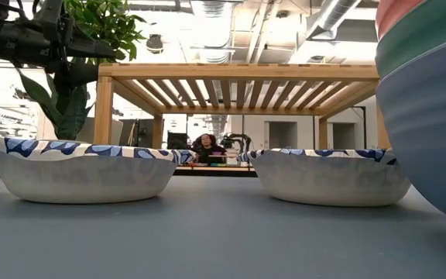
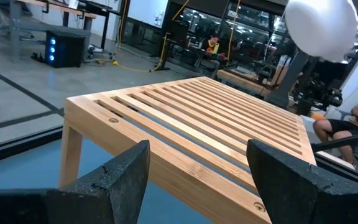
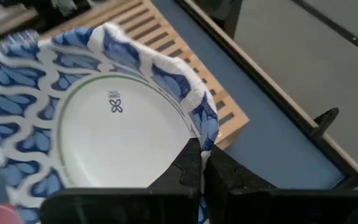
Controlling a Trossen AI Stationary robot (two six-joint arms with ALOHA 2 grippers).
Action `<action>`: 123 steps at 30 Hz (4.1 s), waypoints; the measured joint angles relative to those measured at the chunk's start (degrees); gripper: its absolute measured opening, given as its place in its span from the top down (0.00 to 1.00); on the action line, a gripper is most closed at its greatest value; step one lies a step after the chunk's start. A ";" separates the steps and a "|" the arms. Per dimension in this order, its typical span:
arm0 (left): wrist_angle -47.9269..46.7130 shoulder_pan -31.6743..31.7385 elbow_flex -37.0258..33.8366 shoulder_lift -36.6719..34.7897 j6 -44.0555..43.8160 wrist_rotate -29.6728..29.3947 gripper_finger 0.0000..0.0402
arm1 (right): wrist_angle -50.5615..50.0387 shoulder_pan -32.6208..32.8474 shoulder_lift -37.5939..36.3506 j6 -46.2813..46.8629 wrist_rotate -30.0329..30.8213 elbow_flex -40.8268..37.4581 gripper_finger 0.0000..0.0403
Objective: Place and stack bowls onto a shelf
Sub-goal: Put the white patterned bowl on the shelf, then stack the white patterned bowl on top of the white patterned bowl on the shelf
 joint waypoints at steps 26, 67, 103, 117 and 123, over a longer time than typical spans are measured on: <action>-0.39 0.00 0.00 0.00 -0.90 0.06 0.37 | -0.53 -23.82 35.06 -35.70 -33.58 6.59 0.94; -2.43 0.00 0.00 0.02 -2.56 -0.29 0.37 | -0.49 -22.32 27.57 -27.61 -25.22 6.59 0.48; -2.92 -0.02 0.00 0.00 -3.60 1.12 0.37 | 27.75 26.91 36.81 6.94 -15.14 -8.95 0.48; -3.15 0.00 0.00 0.02 -5.60 0.38 0.37 | 13.07 30.37 35.04 14.05 -16.32 -4.51 0.48; -4.07 0.00 0.00 0.02 -5.62 0.78 0.37 | 2.53 37.07 33.37 20.29 -5.09 -4.53 0.48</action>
